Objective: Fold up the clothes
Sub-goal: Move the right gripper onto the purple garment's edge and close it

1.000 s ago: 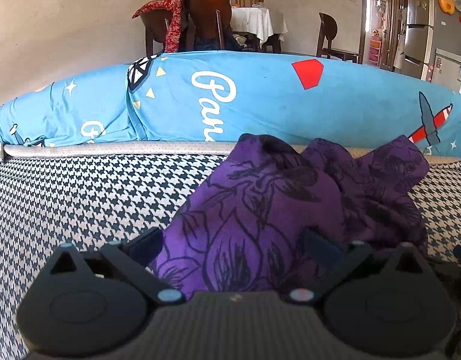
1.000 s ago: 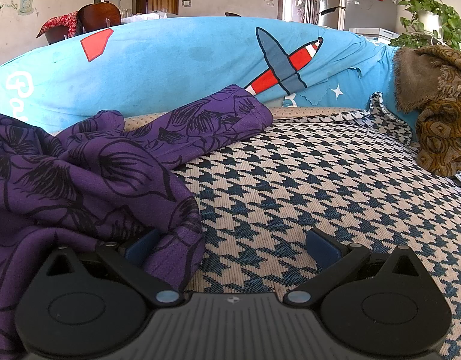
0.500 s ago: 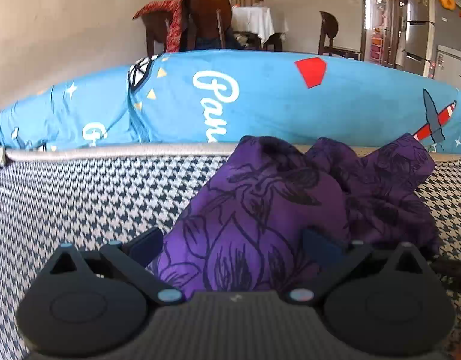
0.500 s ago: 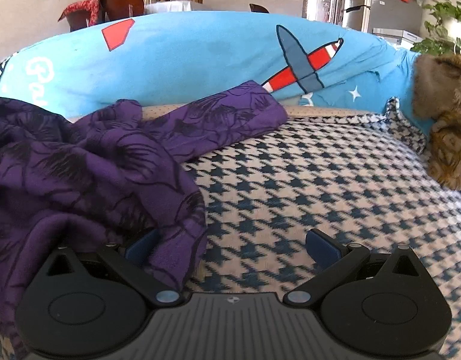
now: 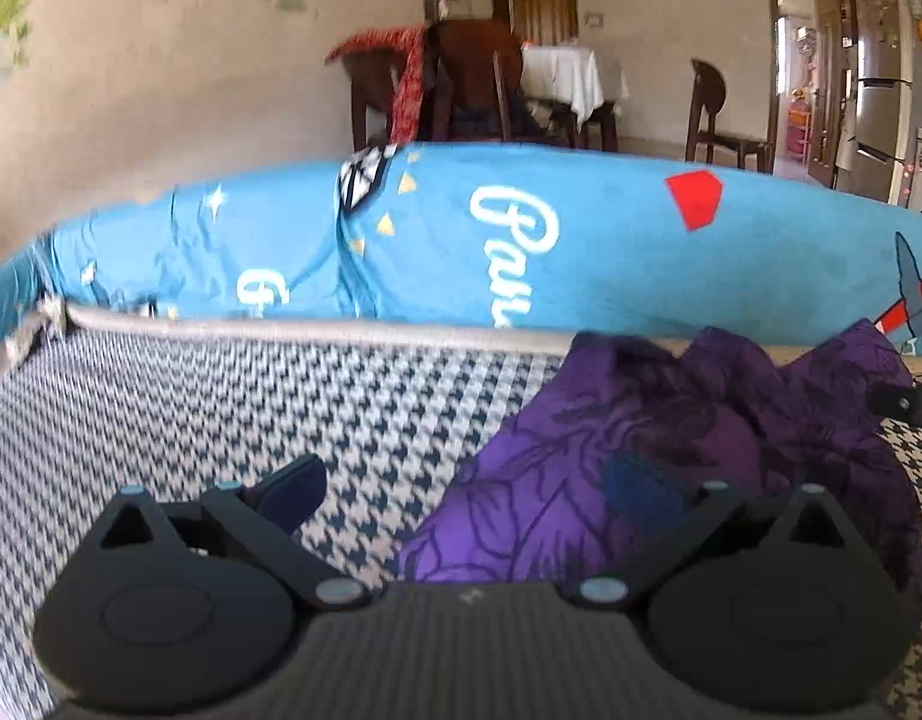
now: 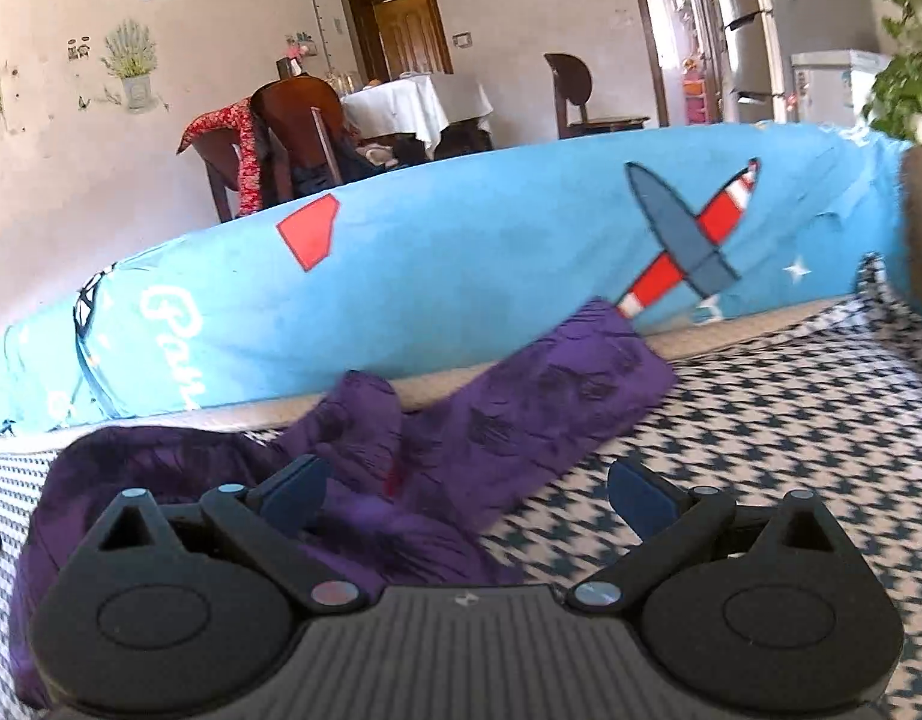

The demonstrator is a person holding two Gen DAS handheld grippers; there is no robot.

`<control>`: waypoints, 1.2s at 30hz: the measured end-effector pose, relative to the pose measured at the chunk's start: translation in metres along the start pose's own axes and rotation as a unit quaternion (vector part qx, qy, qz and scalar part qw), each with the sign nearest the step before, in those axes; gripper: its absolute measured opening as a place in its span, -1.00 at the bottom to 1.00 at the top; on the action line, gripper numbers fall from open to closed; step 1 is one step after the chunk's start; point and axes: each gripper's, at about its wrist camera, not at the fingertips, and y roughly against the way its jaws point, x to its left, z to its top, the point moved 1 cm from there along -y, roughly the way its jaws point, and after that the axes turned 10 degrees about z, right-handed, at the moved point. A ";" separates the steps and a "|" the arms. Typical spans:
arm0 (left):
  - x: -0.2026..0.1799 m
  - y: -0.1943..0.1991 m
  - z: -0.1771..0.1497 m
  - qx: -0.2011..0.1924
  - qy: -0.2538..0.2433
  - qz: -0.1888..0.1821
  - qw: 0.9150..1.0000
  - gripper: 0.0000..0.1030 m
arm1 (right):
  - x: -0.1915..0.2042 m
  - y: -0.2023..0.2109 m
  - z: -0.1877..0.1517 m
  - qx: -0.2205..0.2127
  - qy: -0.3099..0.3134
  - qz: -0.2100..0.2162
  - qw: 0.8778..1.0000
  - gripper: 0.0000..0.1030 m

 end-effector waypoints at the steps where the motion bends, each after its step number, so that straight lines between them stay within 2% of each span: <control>1: 0.003 -0.003 0.001 0.009 0.005 -0.002 1.000 1.00 | 0.002 -0.006 0.001 0.003 -0.002 0.005 1.000 0.97; 5: 0.014 -0.009 0.002 0.027 0.027 -0.010 0.999 1.00 | 0.011 -0.030 -0.001 0.018 -0.002 0.025 1.000 0.97; 9: 0.017 -0.012 0.000 0.042 0.026 -0.019 0.999 1.00 | 0.014 -0.055 -0.007 0.036 -0.011 0.031 0.999 0.93; 16: 0.017 -0.016 -0.003 0.046 0.012 -0.011 0.999 1.00 | 0.011 -0.087 -0.024 0.080 -0.053 0.066 0.993 0.31; 17: 0.018 -0.017 -0.002 0.046 0.013 -0.011 0.999 1.00 | 0.013 -0.088 -0.026 0.077 -0.049 0.063 0.994 0.29; 19: 0.021 -0.017 -0.001 0.045 0.015 -0.008 0.999 1.00 | 0.017 -0.087 -0.026 0.074 -0.043 0.069 0.994 -0.13; 20: 0.023 -0.016 -0.001 0.043 0.015 -0.006 0.999 1.00 | 0.018 -0.086 -0.026 0.074 -0.045 0.077 0.993 -0.23; 21: 0.024 -0.015 0.000 0.041 0.016 -0.004 0.999 1.00 | 0.019 -0.085 -0.026 0.075 -0.047 0.086 0.992 -0.46; 22: 0.026 -0.015 0.001 0.038 0.017 -0.002 0.999 1.00 | 0.021 -0.083 -0.026 0.072 -0.045 0.089 0.992 -0.60; 25: 0.032 -0.013 0.005 0.027 0.021 0.006 0.999 1.00 | 0.026 -0.071 -0.025 0.059 -0.042 0.093 0.993 -0.68; 30: 0.044 -0.007 0.015 0.003 0.034 0.024 0.999 1.00 | 0.048 -0.033 -0.016 0.020 -0.047 0.139 0.989 -0.69; 36: 0.057 0.001 0.022 -0.021 0.046 0.028 0.998 1.00 | 0.098 0.025 -0.032 0.001 0.004 0.194 0.981 -0.69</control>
